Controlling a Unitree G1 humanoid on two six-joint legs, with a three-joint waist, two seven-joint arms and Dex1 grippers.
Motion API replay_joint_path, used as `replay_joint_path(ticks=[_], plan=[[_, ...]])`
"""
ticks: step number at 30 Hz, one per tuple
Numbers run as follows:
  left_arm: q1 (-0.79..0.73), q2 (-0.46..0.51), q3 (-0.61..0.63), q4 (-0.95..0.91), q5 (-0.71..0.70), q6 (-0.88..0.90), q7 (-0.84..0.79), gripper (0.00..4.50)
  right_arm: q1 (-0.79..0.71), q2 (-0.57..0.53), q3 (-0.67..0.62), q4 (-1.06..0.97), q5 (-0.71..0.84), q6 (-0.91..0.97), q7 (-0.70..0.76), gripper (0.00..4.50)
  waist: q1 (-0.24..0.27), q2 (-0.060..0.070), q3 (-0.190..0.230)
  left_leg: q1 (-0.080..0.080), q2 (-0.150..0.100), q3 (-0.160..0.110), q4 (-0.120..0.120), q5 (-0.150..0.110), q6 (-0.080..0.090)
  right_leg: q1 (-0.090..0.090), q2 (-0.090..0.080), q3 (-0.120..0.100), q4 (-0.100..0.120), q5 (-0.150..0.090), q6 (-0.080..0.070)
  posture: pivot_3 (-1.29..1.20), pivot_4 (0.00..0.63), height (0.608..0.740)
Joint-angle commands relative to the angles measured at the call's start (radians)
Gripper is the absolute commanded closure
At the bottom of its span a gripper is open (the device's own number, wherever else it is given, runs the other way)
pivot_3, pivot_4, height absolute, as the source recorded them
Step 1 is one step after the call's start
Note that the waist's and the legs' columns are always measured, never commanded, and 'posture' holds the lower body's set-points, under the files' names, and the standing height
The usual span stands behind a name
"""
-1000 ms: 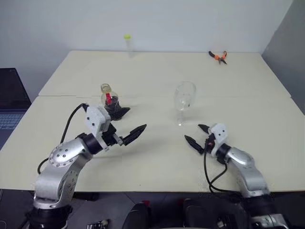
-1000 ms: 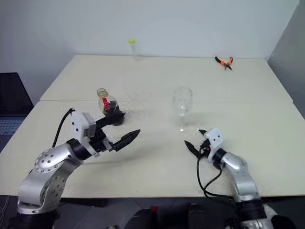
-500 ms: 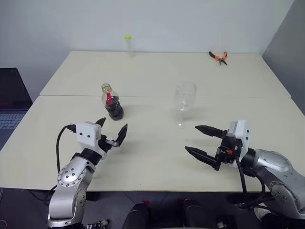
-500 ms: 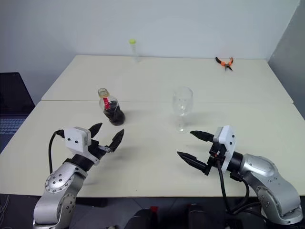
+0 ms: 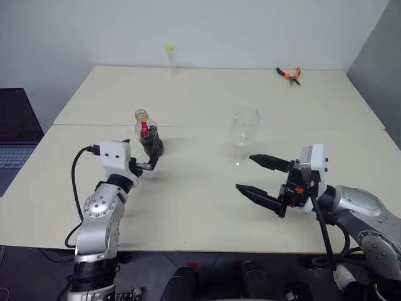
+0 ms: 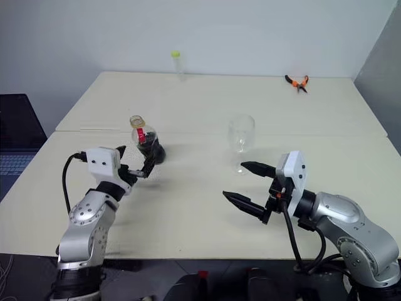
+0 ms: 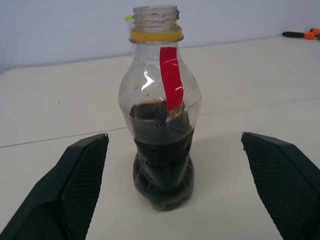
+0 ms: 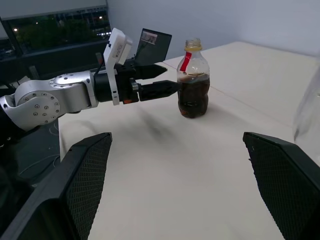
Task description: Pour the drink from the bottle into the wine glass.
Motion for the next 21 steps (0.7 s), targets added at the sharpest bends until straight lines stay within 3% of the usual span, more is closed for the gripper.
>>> replay_joint_path(ticks=[1,13,16,21], plan=[[-0.073,0.006,0.0,0.096,0.014,-0.043,-0.003,0.0,-0.011,0.01,0.002,-0.028,0.011,-0.017,-0.012,0.02,0.0,0.0,0.0,0.0,0.0,0.0,0.0,0.0,0.0,0.0,0.0,0.0,0.0,0.0,0.0,0.0,0.15,0.74],[-0.247,-0.012,-0.002,0.427,0.012,-0.145,-0.027,0.0,-0.004,0.025,0.027,-0.019,-0.026,-0.042,-0.017,0.02,0.0,0.0,0.0,0.0,0.0,-0.001,0.0,0.0,0.0,-0.001,0.0,0.0,0.0,0.0,0.0,0.0,0.15,0.74],[-0.296,-0.012,0.0,0.522,0.019,-0.202,-0.035,0.56,0.007,0.033,0.034,-0.025,-0.035,-0.05,-0.023,0.0,0.0,0.0,0.0,0.0,0.0,0.0,0.0,0.0,0.0,-0.001,0.0,0.0,0.0,0.0,0.0,0.0,0.15,0.74],[-0.35,-0.016,-0.004,0.599,0.015,-0.268,-0.065,2.26,0.02,0.039,0.042,-0.033,-0.044,-0.058,-0.032,0.0,-0.001,0.0,0.0,0.0,0.0,0.0,0.001,0.0,-0.001,-0.001,0.0,0.0,0.0,0.0,0.0,0.0,0.15,0.74]])
